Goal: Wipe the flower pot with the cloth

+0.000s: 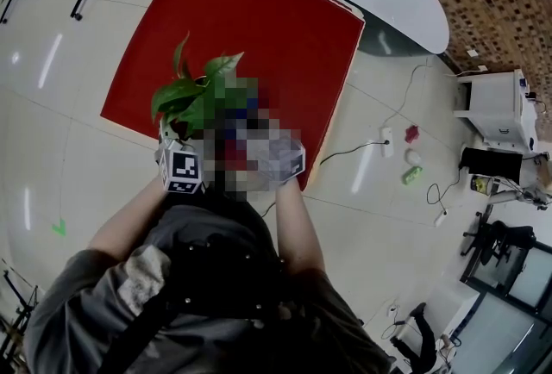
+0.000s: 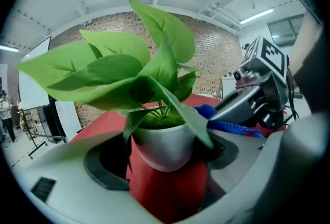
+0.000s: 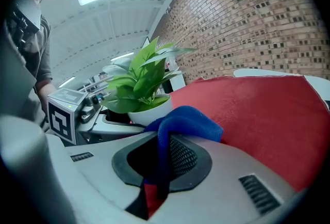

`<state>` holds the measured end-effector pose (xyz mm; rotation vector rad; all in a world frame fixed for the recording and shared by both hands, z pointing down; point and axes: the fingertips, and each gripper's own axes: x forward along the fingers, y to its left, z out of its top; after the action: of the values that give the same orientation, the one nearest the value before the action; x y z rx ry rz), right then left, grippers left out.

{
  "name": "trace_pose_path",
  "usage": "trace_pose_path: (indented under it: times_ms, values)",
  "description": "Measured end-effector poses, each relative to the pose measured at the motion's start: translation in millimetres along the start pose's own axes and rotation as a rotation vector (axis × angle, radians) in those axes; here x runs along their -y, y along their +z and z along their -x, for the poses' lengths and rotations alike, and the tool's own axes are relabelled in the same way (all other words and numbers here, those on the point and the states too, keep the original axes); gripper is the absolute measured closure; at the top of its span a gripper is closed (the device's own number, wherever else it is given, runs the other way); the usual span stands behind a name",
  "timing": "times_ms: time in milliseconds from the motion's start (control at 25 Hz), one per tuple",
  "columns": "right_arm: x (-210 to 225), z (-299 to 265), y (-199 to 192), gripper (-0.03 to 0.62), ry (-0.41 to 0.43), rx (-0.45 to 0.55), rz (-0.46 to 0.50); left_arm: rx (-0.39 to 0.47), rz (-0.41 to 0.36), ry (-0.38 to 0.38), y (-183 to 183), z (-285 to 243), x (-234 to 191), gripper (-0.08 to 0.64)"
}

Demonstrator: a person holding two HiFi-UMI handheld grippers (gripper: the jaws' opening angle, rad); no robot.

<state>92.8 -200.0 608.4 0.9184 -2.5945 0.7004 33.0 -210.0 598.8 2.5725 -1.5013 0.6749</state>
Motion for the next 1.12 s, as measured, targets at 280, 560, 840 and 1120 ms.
trace_pose_path:
  times_ms: [280,560,840,1120]
  values:
    - [-1,1,3,0.535,-0.017,-0.008,0.012,0.023,-0.037,-0.105,-6,4,-6,0.133]
    - [26,6,36,0.535,-0.003,0.042,-0.037,0.07,-0.142,-0.368,-7,5,-17,0.135]
    - [30,-39,69,0.535,0.182,0.01,-0.018,0.084,-0.204,-0.585,-8,-10,-29,0.135]
    - [36,-79,81,0.535,0.181,0.033,-0.051,0.078,-0.197,-0.672,-9,-16,-40,0.135]
